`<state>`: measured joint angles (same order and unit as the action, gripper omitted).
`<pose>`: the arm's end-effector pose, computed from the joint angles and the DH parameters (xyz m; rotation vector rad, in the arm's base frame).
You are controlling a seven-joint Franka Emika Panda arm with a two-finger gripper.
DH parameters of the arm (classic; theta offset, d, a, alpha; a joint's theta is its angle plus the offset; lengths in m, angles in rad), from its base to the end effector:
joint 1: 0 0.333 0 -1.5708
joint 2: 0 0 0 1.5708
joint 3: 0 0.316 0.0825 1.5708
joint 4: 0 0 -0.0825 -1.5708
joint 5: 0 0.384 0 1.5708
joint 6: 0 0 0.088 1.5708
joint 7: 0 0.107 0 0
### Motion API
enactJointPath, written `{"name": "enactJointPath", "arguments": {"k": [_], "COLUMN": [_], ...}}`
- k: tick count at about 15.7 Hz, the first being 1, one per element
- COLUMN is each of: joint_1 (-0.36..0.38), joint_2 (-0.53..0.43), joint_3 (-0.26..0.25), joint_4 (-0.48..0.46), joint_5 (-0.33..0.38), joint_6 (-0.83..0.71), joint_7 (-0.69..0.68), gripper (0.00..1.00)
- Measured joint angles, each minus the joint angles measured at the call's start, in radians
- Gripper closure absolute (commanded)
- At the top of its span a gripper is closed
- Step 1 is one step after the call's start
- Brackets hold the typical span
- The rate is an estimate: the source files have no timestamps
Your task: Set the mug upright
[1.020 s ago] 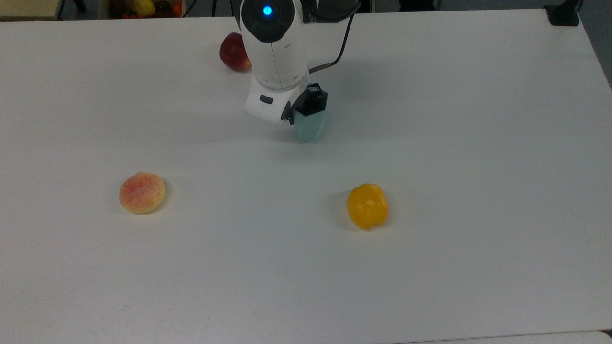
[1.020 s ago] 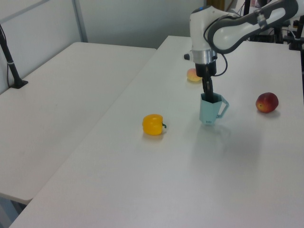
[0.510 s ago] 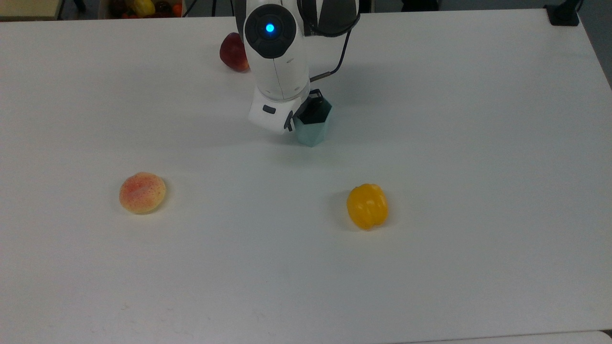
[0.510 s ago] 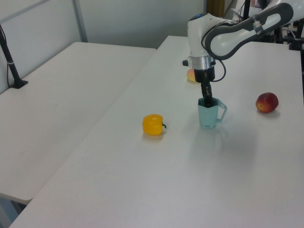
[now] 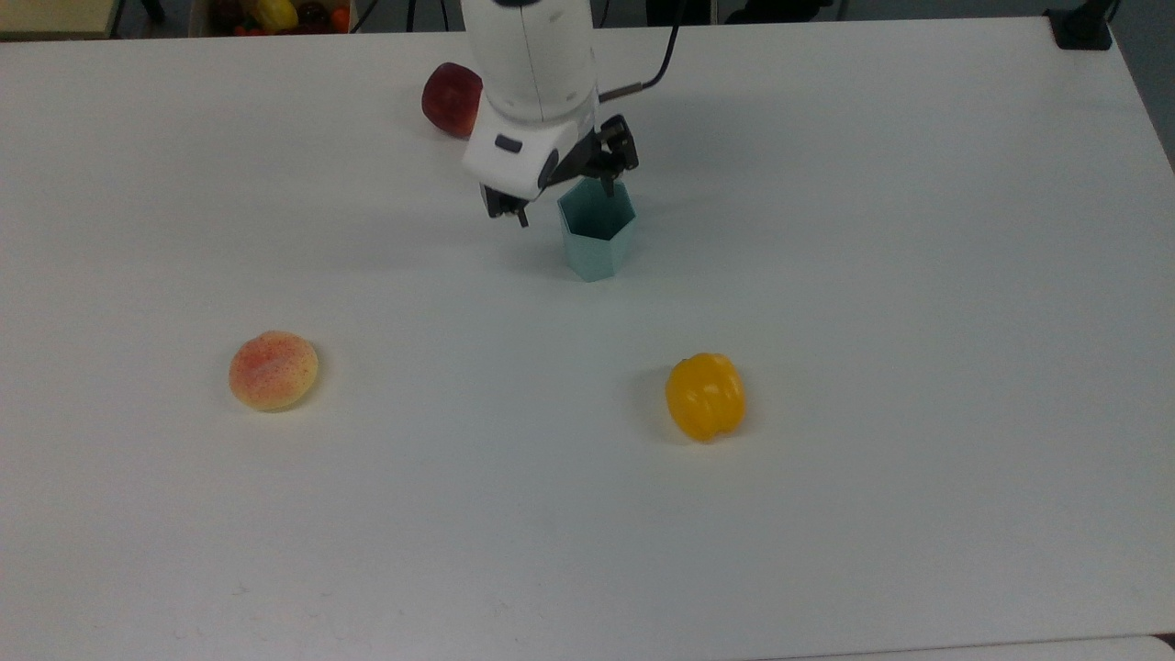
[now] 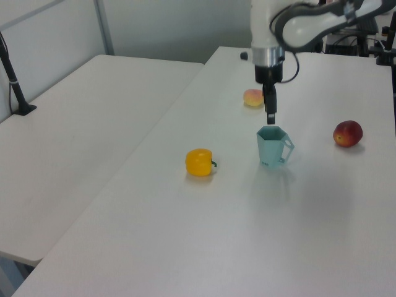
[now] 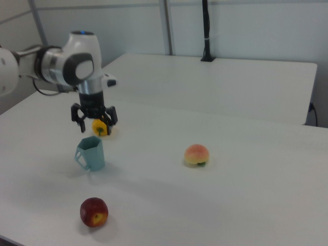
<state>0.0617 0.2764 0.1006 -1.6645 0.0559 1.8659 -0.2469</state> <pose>0.6249 0.1013 0.4402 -2.9989 -0.5895 0.1075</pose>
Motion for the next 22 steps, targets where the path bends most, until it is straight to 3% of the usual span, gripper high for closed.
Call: {"name": "enactJointPath", "arguments": {"k": [6,10,15,22], "joint_1": [0.006,0.009,0.048,0.006], "joint_2": [-0.212,-0.337,-0.378,-0.345], "joint_3": [0.000,-0.013,-0.125,-0.134], "joint_4": [0.052,0.052,0.047,0.035], "joint_5": [0.000,0.004,0.060,0.060], "joint_6": [-0.227,-0.357,-0.308,-0.200], "joint_7": [0.287,0.395,0.354,0.189], "gripper": [0.00,0.00,0.00,0.00]}}
